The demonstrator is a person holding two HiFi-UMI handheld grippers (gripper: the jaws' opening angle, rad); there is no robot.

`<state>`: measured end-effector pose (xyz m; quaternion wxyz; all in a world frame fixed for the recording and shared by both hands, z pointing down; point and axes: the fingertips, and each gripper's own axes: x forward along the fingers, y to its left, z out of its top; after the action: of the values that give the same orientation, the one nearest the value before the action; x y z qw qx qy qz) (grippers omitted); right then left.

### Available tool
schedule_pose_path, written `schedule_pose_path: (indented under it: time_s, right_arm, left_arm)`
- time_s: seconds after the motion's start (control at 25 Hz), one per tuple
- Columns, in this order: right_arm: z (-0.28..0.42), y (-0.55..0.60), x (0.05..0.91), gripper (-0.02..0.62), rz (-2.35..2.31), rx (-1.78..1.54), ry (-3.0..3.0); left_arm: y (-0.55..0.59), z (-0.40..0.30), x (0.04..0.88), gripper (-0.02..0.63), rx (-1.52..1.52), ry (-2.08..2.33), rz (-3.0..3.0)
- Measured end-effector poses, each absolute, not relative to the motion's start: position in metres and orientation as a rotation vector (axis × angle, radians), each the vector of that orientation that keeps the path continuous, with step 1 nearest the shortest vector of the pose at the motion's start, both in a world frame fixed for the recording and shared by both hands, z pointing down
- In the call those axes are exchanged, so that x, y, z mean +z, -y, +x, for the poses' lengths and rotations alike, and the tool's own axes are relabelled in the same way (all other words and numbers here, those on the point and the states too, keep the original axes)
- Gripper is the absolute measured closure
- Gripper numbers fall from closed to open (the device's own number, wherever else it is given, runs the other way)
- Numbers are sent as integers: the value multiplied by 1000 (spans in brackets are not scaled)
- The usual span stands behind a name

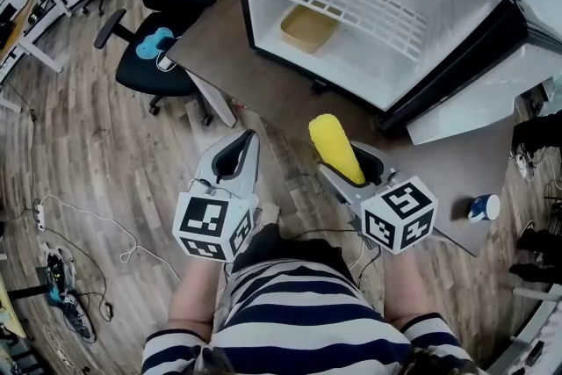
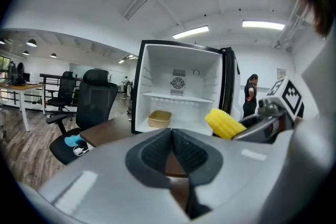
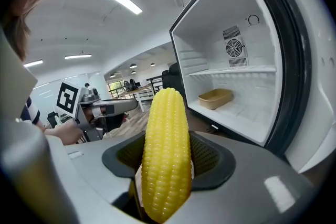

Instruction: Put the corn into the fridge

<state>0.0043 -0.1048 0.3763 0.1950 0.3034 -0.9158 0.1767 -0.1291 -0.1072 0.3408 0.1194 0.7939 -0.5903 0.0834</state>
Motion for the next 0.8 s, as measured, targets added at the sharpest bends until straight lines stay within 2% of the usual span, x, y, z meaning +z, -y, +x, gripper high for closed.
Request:
schedule_pose_path:
  time_s: [0.8]
  right_arm:
    - [-23,235,332,345,1072,379,2464]
  left_arm:
    - [255,-134,323,606,230,1524,2553]
